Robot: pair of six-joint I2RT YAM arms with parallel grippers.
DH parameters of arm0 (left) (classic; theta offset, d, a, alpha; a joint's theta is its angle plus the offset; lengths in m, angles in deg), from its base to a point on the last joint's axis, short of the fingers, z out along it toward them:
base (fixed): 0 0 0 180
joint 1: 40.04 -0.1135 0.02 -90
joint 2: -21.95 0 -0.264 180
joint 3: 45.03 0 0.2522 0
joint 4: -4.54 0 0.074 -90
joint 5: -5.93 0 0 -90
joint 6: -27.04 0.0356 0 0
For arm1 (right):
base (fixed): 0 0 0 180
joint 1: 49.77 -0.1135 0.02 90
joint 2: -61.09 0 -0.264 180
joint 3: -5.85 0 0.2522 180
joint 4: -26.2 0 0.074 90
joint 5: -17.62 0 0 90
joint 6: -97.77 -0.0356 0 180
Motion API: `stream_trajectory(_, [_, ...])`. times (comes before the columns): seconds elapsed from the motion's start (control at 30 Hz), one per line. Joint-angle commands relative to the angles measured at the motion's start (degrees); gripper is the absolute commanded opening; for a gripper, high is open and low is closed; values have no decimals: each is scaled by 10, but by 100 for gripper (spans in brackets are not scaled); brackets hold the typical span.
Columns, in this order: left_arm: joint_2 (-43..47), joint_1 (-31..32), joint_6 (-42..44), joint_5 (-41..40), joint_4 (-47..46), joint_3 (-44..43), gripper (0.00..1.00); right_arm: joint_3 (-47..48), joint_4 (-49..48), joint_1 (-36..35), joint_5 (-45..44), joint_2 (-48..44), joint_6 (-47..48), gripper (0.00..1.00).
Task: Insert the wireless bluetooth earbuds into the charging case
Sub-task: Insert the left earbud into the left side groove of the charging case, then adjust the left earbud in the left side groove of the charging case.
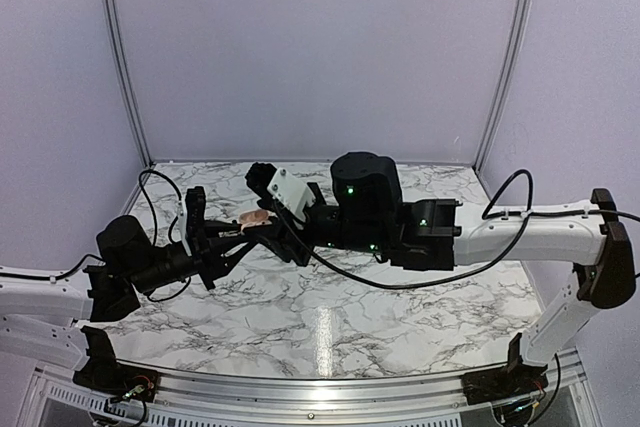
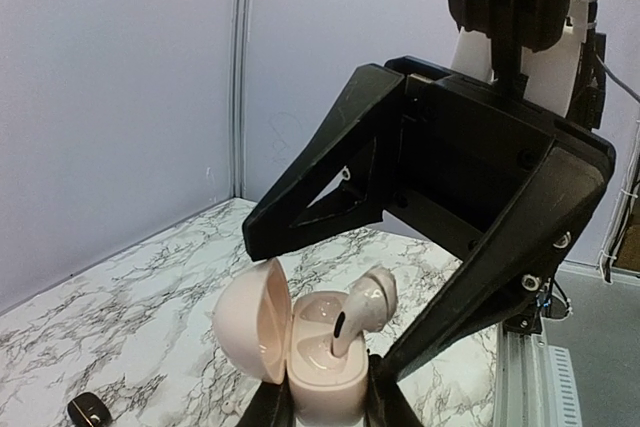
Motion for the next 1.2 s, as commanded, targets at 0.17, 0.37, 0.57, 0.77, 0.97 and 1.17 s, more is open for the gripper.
stream_trajectory(0.17, [-2,4,-6,25,-47,-22,0,-3,1,3,63,-57,12,55])
stream_trajectory(0.37, [4,3,-11,49,-47,-22,0,-20,15,8,94,-112,24,55])
stream_trajectory(0.57, [-2,0,-28,96,-52,-30,0,-14,77,8,104,-126,49,56])
stream_trajectory(0.77, [-13,0,-46,151,-59,-40,0,14,144,7,111,-106,80,71])
stream_trajectory(0.97, [-28,0,-52,181,-61,-47,0,18,155,7,112,-106,86,84])
stream_trajectory(1.17, [-46,0,-50,204,-61,-56,0,18,151,8,119,-106,80,87])
